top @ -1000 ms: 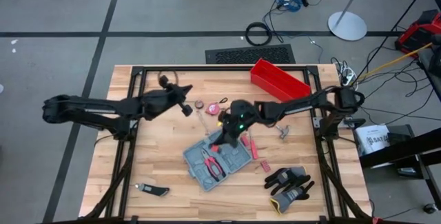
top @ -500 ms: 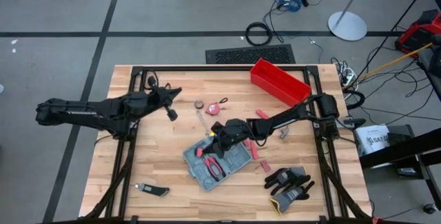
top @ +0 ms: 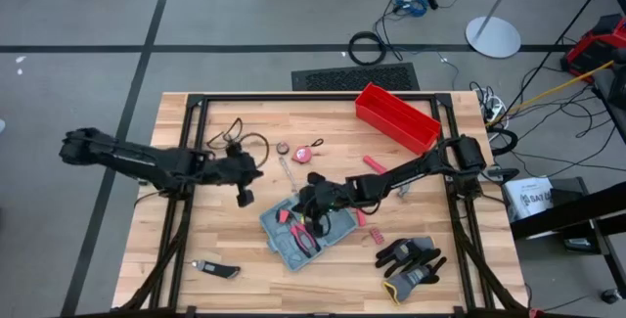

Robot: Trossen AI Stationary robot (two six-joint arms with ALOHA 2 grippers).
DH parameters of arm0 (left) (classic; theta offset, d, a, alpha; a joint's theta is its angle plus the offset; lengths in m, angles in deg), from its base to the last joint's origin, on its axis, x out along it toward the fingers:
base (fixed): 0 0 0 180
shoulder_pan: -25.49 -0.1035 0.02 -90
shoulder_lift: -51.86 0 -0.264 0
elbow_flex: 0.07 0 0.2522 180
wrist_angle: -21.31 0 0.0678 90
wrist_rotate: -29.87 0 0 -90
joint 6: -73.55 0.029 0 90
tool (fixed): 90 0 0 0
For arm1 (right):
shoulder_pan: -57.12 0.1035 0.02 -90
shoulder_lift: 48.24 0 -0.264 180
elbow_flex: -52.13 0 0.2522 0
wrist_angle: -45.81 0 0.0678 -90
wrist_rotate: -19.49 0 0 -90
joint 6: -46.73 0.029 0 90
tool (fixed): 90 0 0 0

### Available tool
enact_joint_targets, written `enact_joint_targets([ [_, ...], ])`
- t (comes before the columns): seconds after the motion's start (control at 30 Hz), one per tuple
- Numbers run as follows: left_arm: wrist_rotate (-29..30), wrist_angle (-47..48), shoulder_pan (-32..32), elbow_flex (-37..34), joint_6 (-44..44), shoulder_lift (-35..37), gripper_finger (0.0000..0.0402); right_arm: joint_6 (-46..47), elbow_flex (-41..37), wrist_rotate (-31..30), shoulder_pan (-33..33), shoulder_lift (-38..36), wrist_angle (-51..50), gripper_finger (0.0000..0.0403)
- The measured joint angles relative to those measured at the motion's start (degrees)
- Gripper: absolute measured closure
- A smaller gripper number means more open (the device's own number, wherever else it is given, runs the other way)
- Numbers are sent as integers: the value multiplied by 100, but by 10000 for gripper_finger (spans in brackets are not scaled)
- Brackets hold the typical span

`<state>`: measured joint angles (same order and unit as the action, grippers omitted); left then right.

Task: Prefit tool cases
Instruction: Put the hex key set into the toolbox

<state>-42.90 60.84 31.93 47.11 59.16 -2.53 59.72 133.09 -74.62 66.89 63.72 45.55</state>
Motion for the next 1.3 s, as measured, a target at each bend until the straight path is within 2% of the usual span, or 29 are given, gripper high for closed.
enact_joint_targets([
  [0.13, 415, 107, 96, -1, -484, -604, 400, -584, 462, -73, 133, 0, -637, 368],
  [0.33, -419, -316, 401, -5, -764, -1741, 400, -634, 1101, -170, 176, 115, -1792, 288],
  [0.47, -604, -902, 648, -6, -902, -2302, 400, 10, 1136, -80, 46, 225, -2157, 239],
  [0.6, -613, -1405, 772, -6, -1103, -2629, 400, 591, 1134, 553, -170, 269, -2200, 209],
  [0.87, -632, -1640, 938, 1, -1521, -2748, 400, 743, 1130, 886, -263, 419, -1996, 199],
  [1.0, -670, -1610, 1067, 41, -1537, -2750, 400, 866, 1189, 1135, -263, 624, -1706, 203],
  [1.3, -804, -1625, 1220, 246, -1530, -2735, 400, 867, 1560, 1312, -220, 1167, -1813, 203],
])
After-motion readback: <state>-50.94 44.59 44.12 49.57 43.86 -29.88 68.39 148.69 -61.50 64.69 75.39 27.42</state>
